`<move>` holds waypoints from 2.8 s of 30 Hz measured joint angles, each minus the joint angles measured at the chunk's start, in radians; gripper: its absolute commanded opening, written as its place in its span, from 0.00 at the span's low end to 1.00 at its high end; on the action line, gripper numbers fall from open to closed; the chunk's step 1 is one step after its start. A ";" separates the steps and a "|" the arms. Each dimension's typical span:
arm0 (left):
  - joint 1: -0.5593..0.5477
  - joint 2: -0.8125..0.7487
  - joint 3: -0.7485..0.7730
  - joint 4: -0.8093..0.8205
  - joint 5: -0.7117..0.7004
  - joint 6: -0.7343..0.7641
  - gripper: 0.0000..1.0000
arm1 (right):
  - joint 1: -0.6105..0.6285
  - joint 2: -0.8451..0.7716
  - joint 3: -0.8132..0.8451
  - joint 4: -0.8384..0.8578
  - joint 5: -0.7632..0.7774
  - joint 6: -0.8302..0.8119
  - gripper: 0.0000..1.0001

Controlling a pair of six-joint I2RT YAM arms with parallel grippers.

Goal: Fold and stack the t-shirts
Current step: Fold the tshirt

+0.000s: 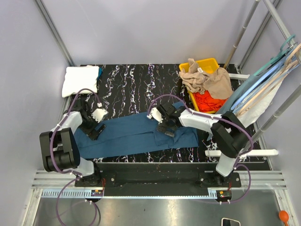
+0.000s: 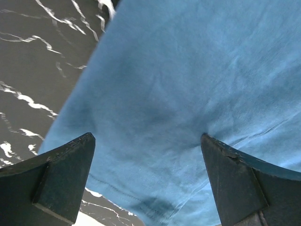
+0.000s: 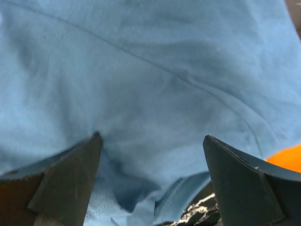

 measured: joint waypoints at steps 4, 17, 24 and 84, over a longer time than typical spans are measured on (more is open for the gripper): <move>-0.006 0.010 -0.024 0.017 -0.025 0.022 0.99 | 0.000 0.050 0.040 0.009 0.015 -0.009 1.00; -0.082 0.001 -0.037 0.032 -0.113 0.119 0.99 | -0.048 0.286 0.336 0.046 0.093 -0.090 1.00; -0.123 0.008 -0.033 0.040 -0.173 0.196 0.99 | -0.109 0.425 0.525 0.083 0.107 -0.173 1.00; -0.737 0.178 0.103 0.181 -0.366 0.182 0.99 | -0.318 0.764 0.940 0.421 -0.229 -0.423 1.00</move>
